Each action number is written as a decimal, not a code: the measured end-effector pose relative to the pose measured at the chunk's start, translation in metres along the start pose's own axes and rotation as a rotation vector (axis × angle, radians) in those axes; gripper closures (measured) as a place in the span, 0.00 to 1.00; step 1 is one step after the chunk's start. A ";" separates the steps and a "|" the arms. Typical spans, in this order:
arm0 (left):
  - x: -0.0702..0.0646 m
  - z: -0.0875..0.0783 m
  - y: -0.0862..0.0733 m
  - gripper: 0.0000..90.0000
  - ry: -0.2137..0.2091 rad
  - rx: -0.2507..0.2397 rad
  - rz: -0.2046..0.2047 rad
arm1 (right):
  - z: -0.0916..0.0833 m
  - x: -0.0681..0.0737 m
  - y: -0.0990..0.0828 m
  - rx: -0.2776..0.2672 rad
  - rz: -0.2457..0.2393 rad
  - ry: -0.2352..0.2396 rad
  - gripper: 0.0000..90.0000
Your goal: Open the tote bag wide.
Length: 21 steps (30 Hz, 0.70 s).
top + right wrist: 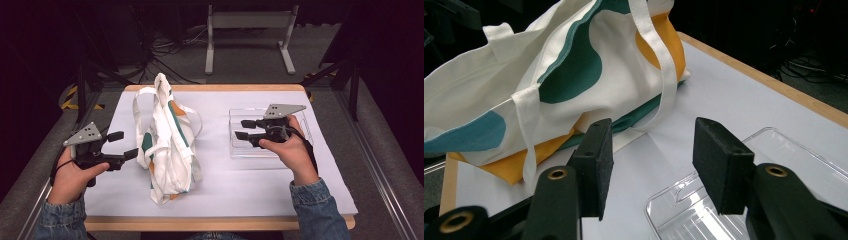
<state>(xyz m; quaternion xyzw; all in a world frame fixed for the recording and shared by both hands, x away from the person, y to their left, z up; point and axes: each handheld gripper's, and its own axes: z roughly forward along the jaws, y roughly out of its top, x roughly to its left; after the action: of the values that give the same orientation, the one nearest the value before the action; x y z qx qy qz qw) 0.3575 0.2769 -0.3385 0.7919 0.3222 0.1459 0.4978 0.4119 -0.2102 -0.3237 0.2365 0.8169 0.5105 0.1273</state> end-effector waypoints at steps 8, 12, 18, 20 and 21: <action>-0.015 0.003 0.008 0.19 -0.026 0.010 0.044 | 0.003 0.004 0.001 0.013 -0.006 -0.002 0.54; -0.026 0.005 0.013 0.21 -0.054 0.007 0.073 | 0.004 0.006 0.001 0.020 -0.012 0.003 0.54; -0.041 0.012 0.018 0.21 -0.099 0.014 0.115 | 0.006 0.009 0.002 0.022 -0.014 0.008 0.53; -0.044 0.014 0.019 0.21 -0.112 0.017 0.118 | 0.006 0.009 0.002 0.025 -0.014 0.009 0.53; -0.046 0.016 0.020 0.21 -0.113 0.020 0.125 | 0.007 0.009 0.002 0.026 -0.014 0.009 0.52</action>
<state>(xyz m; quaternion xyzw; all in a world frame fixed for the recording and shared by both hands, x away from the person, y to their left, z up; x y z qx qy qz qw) 0.3393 0.2296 -0.3245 0.8223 0.2452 0.1285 0.4972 0.4076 -0.1997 -0.3247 0.2303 0.8256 0.5000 0.1240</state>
